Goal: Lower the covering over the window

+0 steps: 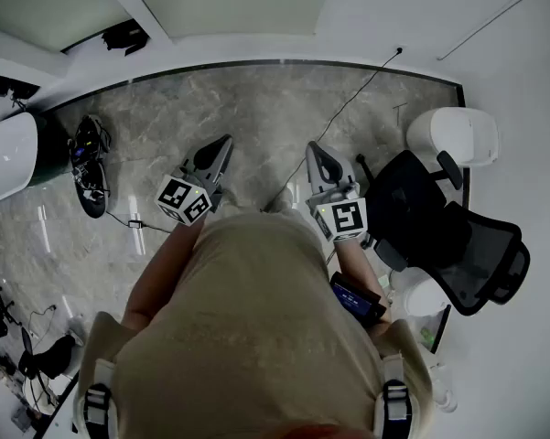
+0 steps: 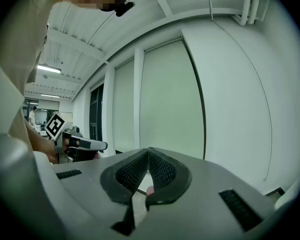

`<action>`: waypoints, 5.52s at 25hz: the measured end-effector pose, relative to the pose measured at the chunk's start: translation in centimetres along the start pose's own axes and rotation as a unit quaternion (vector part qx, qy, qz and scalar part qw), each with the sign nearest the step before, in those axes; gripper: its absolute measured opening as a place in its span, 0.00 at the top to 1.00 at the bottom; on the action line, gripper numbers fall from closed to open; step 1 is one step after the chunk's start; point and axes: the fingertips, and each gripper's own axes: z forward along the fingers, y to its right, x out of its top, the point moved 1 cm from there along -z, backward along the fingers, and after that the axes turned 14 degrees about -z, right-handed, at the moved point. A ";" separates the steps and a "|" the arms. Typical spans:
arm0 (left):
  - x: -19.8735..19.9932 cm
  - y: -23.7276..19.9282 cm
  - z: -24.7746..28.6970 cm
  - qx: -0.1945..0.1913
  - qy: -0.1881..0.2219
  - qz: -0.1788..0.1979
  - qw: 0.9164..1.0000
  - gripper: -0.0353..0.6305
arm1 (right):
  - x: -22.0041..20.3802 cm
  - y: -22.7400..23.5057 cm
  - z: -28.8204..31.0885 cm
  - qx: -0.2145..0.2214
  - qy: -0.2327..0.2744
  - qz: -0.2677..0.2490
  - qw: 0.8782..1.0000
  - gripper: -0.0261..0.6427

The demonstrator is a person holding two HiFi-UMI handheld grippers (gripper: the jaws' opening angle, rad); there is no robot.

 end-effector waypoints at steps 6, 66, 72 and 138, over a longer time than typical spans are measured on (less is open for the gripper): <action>0.2 0.0 0.5 0.003 -0.002 -0.002 1.000 0.92 | 0.4 0.6 0.4 -0.003 0.006 0.005 1.000 0.95; 3.7 -1.0 23.4 -0.058 -0.027 0.015 0.998 0.89 | -1.8 20.9 6.8 -0.035 0.030 0.023 0.999 0.87; 6.9 -5.4 26.0 -0.089 -0.040 0.016 0.995 0.89 | -0.9 22.2 12.6 -0.066 0.026 0.025 0.997 0.87; 25.0 -12.5 72.4 -0.096 -0.040 0.140 0.985 0.81 | -6.0 53.4 34.2 -0.029 0.066 0.065 0.995 0.87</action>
